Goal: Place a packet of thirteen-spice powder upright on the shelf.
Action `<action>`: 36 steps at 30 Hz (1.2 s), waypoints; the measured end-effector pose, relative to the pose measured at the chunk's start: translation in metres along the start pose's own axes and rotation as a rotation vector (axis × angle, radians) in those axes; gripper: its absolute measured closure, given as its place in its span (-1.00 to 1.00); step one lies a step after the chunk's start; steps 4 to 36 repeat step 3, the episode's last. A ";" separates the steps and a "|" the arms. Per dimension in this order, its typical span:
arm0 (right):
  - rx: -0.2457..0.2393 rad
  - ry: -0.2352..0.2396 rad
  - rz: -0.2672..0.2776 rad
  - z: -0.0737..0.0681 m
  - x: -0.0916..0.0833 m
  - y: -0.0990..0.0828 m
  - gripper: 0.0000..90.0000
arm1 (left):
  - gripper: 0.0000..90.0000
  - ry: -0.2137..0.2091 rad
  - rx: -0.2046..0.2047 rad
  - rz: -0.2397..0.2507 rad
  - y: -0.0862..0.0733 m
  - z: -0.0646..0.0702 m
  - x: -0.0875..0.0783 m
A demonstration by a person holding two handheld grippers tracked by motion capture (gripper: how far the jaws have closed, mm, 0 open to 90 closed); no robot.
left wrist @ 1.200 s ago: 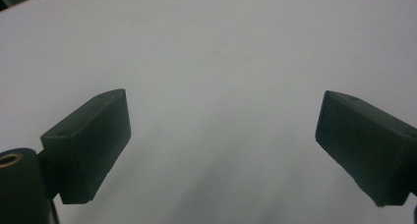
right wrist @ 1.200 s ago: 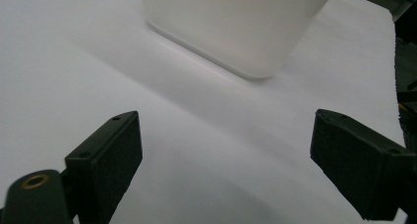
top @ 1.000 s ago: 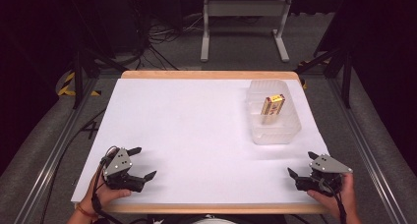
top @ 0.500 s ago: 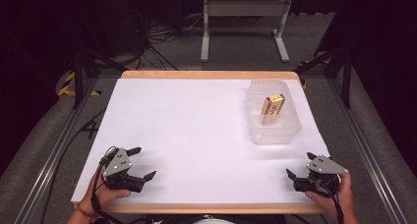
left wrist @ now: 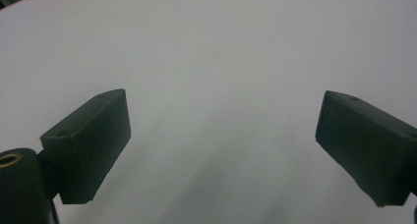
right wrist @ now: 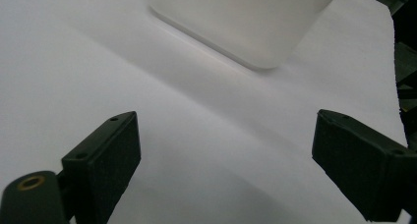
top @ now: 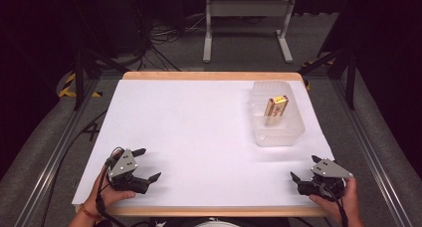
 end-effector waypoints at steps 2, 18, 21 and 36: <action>0.000 -0.006 0.001 0.001 0.000 0.000 -0.74 | -0.84 0.006 -0.007 0.000 0.000 -0.001 0.000; 0.002 -0.005 0.001 0.001 0.000 0.000 -0.74 | -0.84 0.008 -0.009 0.000 0.000 -0.001 0.000; 0.002 -0.005 0.001 0.001 0.000 0.000 -0.74 | -0.84 0.008 -0.009 0.000 0.000 -0.001 0.000; 0.002 -0.005 0.001 0.001 0.000 0.000 -0.74 | -0.84 0.008 -0.009 0.000 0.000 -0.001 0.000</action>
Point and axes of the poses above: each handheld gripper's, and its own axes: x roughly forward along the jaws, y roughly out of its top, z roughly to its right, the point moved 8 cm from there along x, roughly forward along the jaws, and after that the axes turned 13 degrees about -x, right-handed, at the moved point
